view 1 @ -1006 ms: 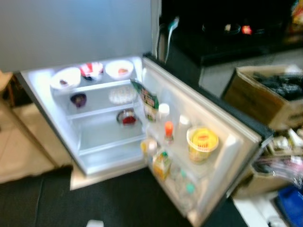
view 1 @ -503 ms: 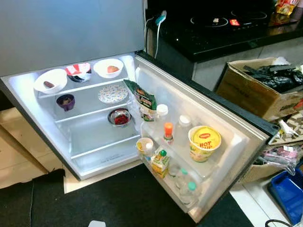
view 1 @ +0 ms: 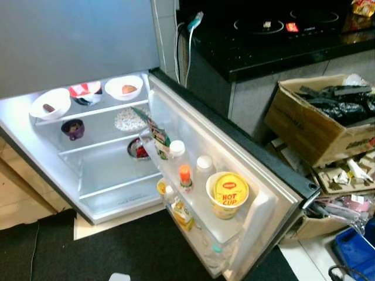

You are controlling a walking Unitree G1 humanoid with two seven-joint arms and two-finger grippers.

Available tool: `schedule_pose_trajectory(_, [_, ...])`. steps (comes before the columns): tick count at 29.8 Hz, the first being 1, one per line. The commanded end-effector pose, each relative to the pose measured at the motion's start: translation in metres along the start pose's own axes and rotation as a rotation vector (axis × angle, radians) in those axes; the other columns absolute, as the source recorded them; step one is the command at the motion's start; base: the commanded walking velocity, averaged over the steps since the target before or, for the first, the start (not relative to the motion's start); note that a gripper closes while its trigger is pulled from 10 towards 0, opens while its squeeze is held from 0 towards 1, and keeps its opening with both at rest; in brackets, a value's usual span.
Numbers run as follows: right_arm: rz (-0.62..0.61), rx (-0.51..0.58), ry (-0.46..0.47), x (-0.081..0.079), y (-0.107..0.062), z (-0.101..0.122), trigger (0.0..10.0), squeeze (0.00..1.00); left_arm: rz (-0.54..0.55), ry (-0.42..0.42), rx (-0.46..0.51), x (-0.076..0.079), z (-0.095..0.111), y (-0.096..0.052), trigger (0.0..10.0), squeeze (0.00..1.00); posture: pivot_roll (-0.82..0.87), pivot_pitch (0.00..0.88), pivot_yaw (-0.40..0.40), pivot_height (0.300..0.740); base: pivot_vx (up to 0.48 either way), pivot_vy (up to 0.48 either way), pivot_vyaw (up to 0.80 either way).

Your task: Restocking fridge

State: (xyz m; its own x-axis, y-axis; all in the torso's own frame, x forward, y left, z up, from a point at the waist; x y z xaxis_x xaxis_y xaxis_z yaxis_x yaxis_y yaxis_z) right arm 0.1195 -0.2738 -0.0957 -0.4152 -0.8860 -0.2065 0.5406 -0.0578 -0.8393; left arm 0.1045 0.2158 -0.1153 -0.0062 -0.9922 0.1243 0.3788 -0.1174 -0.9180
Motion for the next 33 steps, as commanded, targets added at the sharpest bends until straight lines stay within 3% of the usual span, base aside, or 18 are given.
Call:
schedule_pose_trajectory(1, [0.000,-0.025,0.005,-0.002,0.000,-0.008,10.0,0.00,-0.059,-0.013,-0.027,0.017,-0.008,0.004,10.0,0.00,-0.07,0.052,-0.007,0.740,0.000,0.000,0.00])
schedule_pose_trajectory(9, [0.100,0.126,0.011,-0.017,0.005,0.021,10.0,0.00,-0.063,-0.010,-0.029,0.017,-0.008,0.004,10.0,0.00,-0.07,0.050,-0.007,0.740,0.000,0.000,0.00])
schedule_pose_trajectory(18, [0.335,0.288,0.030,-0.053,0.010,0.066,10.0,0.00,-0.061,-0.004,-0.031,0.017,-0.008,0.004,10.0,0.00,-0.07,0.055,-0.005,0.740,0.000,0.000,0.00])
schedule_pose_trajectory(20, [0.427,0.307,-0.015,-0.068,0.010,0.076,10.0,0.00,-0.060,-0.004,-0.033,0.017,-0.009,0.004,10.0,0.00,-0.07,0.055,-0.005,0.740,0.000,0.000,0.00])
schedule_pose_trajectory(25, [0.520,0.310,-0.071,-0.082,0.010,0.082,10.0,0.00,-0.060,-0.005,-0.034,0.017,-0.009,0.004,10.0,0.00,-0.07,0.058,-0.005,0.740,0.000,0.000,0.00])
schedule_pose_trajectory(27, [0.636,0.290,-0.158,-0.098,0.009,0.083,10.0,0.00,-0.061,-0.007,-0.034,0.018,-0.009,0.004,10.0,0.00,-0.07,0.057,-0.005,0.740,0.000,0.000,0.00])
schedule_pose_trajectory(32, [0.700,0.273,-0.224,-0.108,0.008,0.082,10.0,0.00,-0.062,-0.007,-0.034,0.018,-0.009,0.004,10.0,0.00,-0.07,0.057,-0.006,0.740,0.000,0.000,0.00])
schedule_pose_trajectory(33, [0.776,0.267,-0.295,-0.121,0.006,0.085,10.0,0.00,-0.064,-0.007,-0.032,0.019,-0.009,0.004,10.0,0.00,-0.07,0.057,-0.006,0.740,0.000,0.000,0.00])
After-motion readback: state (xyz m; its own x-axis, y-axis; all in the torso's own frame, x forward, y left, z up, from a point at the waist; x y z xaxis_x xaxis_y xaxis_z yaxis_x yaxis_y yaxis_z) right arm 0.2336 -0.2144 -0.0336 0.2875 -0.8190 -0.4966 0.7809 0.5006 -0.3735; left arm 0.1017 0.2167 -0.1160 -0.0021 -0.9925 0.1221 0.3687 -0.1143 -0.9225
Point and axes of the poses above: a point about 5 cm out from each wrist's last joint towards the gripper, its own y axis pointing out of the wrist towards the gripper, its own z axis along the axis of the wrist's last joint, x = y × z, the point moved 1 cm from there along y, pointing out of the wrist towards the gripper, and after that the axes turned 8 degrees about -y, right-handed, at the moved point
